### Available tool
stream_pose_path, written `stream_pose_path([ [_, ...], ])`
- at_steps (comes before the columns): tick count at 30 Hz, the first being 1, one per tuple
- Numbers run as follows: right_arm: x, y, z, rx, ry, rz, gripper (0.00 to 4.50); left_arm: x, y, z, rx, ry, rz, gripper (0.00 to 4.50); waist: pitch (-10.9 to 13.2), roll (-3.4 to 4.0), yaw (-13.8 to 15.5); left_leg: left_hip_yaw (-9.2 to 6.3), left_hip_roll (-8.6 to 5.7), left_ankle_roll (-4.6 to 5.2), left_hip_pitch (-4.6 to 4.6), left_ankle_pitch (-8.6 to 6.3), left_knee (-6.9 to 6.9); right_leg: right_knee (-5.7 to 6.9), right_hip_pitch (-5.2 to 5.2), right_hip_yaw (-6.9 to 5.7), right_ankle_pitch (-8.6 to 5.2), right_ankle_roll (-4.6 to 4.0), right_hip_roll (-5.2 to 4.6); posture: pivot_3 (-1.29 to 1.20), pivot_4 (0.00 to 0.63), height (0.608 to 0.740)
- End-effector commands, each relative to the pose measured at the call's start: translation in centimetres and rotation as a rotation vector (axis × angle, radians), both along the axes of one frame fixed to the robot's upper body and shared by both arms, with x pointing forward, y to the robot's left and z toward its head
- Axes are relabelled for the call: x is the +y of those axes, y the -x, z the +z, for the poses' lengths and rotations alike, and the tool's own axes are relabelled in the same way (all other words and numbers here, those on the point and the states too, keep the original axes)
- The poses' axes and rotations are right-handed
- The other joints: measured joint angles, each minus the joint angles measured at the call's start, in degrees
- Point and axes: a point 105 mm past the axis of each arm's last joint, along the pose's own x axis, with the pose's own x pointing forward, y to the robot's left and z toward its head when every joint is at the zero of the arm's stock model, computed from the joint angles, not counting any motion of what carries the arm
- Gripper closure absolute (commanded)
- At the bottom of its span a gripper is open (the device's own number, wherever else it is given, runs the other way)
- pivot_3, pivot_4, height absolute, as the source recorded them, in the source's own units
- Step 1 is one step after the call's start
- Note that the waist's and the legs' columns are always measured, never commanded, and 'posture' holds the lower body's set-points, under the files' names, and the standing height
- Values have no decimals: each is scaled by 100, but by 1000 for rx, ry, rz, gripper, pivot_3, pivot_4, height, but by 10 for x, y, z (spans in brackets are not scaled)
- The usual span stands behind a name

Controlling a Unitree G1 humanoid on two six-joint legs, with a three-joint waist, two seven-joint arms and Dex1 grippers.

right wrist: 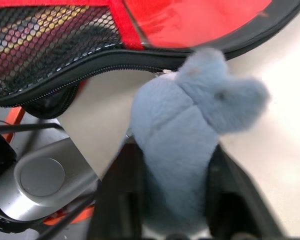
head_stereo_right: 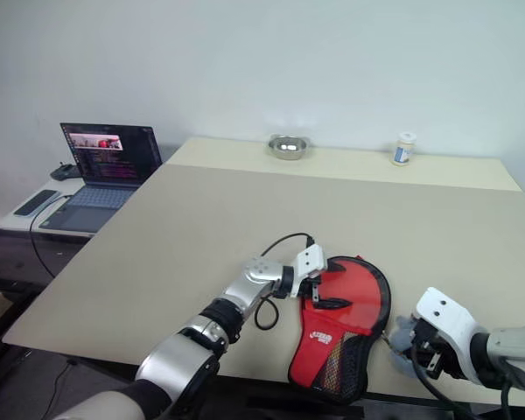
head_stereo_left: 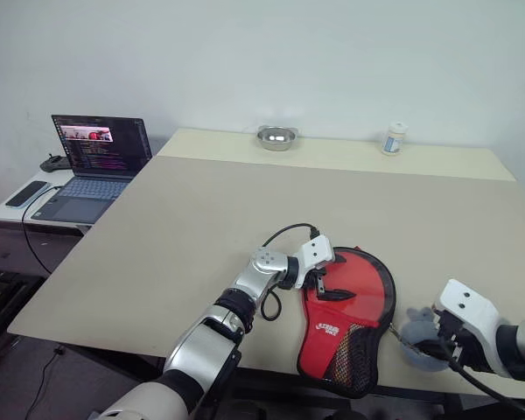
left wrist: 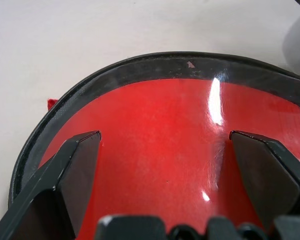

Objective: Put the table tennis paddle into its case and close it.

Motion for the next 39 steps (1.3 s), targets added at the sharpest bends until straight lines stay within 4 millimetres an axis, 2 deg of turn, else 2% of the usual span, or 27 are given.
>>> stream_pose_path([
  [1, -4, -6, 17, -45, -14, 12, 1589, 11, 14, -40, 95, -115, 8, 0, 0, 0, -1, 2, -1, 0, 1, 0, 0, 0, 1, 0, 1, 1, -2, 0, 150, 740],
  [4, -11, -20, 38, -124, -61, -7, 555, 8, 11, -32, 73, -86, 4, 0, 2, 0, -17, 4, -1, 0, 3, 0, 0, 1, 9, 1, 7, 12, -3, 0, 150, 740],
  [7, -18, -46, 68, -247, -150, -58, 555, 5, 9, -20, 50, -46, -2, 0, 10, -3, -51, 7, -1, 0, 8, 0, 0, 2, 8, 2, 4, 7, -6, 0, 150, 740],
  [9, -19, -61, 81, -310, -210, -87, 555, 5, 7, -12, 35, -21, -13, 0, 16, -8, -77, 7, -1, 0, 9, 0, -1, 2, -2, 0, 0, -1, -8, 0, 150, 740],
  [12, -19, -85, 86, -373, -257, -130, 555, 6, 6, 5, 10, 27, -37, 0, 20, -4, -109, 6, -1, 0, 1, 0, -8, 3, 0, -2, 2, 2, -10, 0, 150, 740],
  [17, -4, -118, 60, -351, -325, -194, 555, 24, 3, 45, -40, 111, -88, 0, 70, -15, -178, 9, -1, 0, -68, 1, -10, 19, -63, -2, 26, -22, -11, 0, 150, 740],
  [18, 1, -122, 54, -340, -334, -192, 555, 30, 4, 54, -47, 125, -102, 0, 87, -5, -181, 15, -2, -1, -105, 2, -9, 32, -107, 6, 29, -24, -11, 0, 150, 740],
  [21, 13, -131, 39, -313, -375, -197, 555, 48, 11, 80, -52, 164, -148, 0, 135, 32, -198, 13, -1, -2, -127, 3, -7, 41, -129, 2, 31, -26, -7, 0, 150, 740],
  [26, 18, -140, 16, -266, -416, -227, 555, 79, 26, 104, -61, 141, -185, 0, 151, 53, -196, 12, -6, -2, -139, 3, -7, 32, -134, 0, 30, -25, -2, 0, 150, 740],
  [29, 22, -141, 7, -235, -434, -230, 555, 89, 27, 108, -70, 118, -156, 0, 152, 55, -193, 12, -8, -1, -138, 4, 1, 36, -132, 3, 32, -21, 6, 0, 150, 740],
  [32, 22, -145, -4, -200, -436, -250, 1138, 94, 27, 104, -75, 108, -117, 0, 152, 56, -196, 13, -8, -1, -136, 4, 6, 37, -128, 9, 38, -11, 27, 0, 150, 740],
  [39, 23, -158, -11, -169, -424, -249, 3503, 96, 26, 95, -82, 95, -94, 0, 152, 55, -210, 18, 0, -3, -127, 9, 10, 40, -125, 21, 42, -10, 43, 0, 150, 740],
])
